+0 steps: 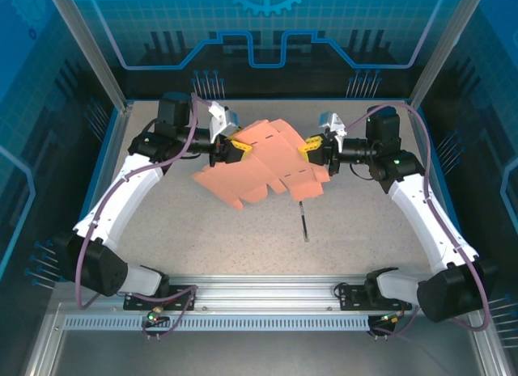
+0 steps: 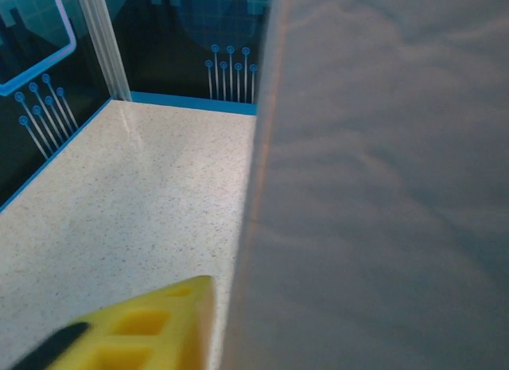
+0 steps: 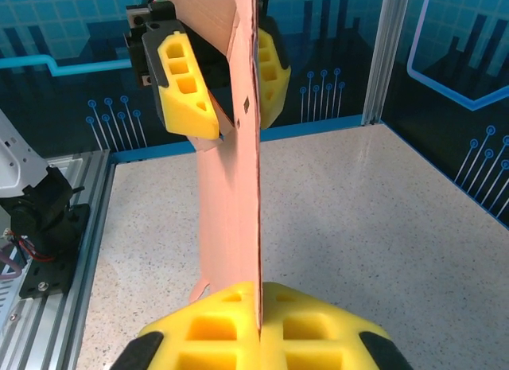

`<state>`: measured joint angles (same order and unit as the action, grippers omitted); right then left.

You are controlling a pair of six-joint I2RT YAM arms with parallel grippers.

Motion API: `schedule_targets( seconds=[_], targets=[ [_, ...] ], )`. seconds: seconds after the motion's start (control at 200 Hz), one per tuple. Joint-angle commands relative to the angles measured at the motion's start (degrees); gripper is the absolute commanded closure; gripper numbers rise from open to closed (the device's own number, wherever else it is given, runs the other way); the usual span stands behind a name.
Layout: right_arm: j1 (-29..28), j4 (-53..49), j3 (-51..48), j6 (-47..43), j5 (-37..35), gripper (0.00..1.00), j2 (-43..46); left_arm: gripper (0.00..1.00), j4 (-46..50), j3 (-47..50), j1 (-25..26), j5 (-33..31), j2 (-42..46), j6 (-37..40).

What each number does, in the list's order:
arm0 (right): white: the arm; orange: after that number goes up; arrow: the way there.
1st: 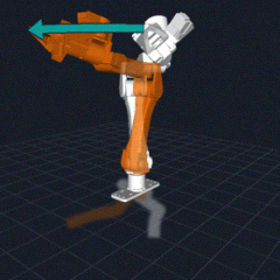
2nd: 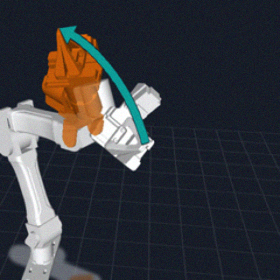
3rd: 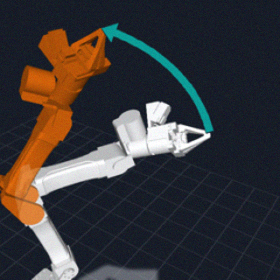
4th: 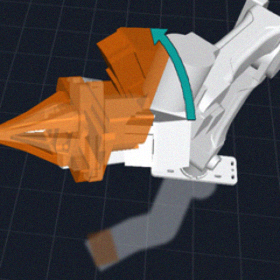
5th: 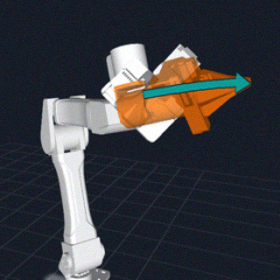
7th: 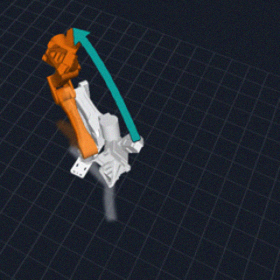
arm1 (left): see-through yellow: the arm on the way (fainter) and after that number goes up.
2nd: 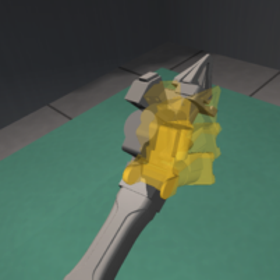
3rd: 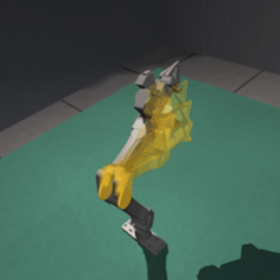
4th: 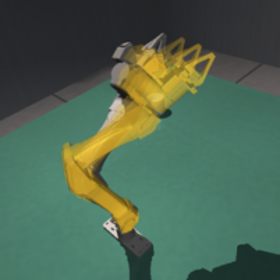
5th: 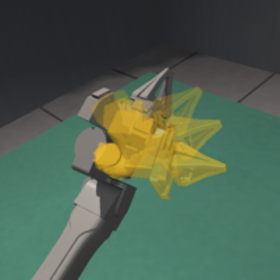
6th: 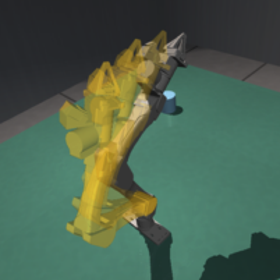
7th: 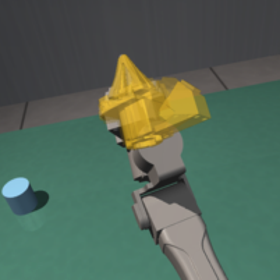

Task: Fold the paper box

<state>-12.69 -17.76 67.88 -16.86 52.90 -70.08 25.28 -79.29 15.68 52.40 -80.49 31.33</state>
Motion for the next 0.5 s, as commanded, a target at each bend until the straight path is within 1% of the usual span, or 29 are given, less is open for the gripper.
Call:
schedule_targets(
  seconds=[0.0,0.065,0.14,0.285,0.34,0.495],
  targets=[
    [0.5,3.1,-0.9,2.6,-1.1,1.00,1.0,0.81,-1.3,0.2,-0.6,4.2,-0.8,-1.5],
    [0.2,3.8,-1.1,3.0,-3.7,1.00,1.4,0.94,-2.5,0.4,-0.6,4.2,-0.9,-4.1],
    [-0.8,4.6,-1.7,3.2,-9.0,1.00,2.0,0.99,-4.3,0.7,-0.6,3.7,-0.9,-8.5],
    [-4.5,7.5,-3.5,3.0,-22.1,1.00,3.4,1.00,-8.4,1.2,-0.6,1.4,-0.9,-21.4],
    [-6.9,8.0,-4.1,1.5,-28.9,1.00,3.8,1.00,-9.4,1.2,-0.5,0.9,-1.1,-26.1],
    [-15.1,11.3,-5.9,-4.2,-48.4,1.00,3.3,1.00,-11.8,1.1,-0.5,0.2,-1.4,-35.5]
  ],
)
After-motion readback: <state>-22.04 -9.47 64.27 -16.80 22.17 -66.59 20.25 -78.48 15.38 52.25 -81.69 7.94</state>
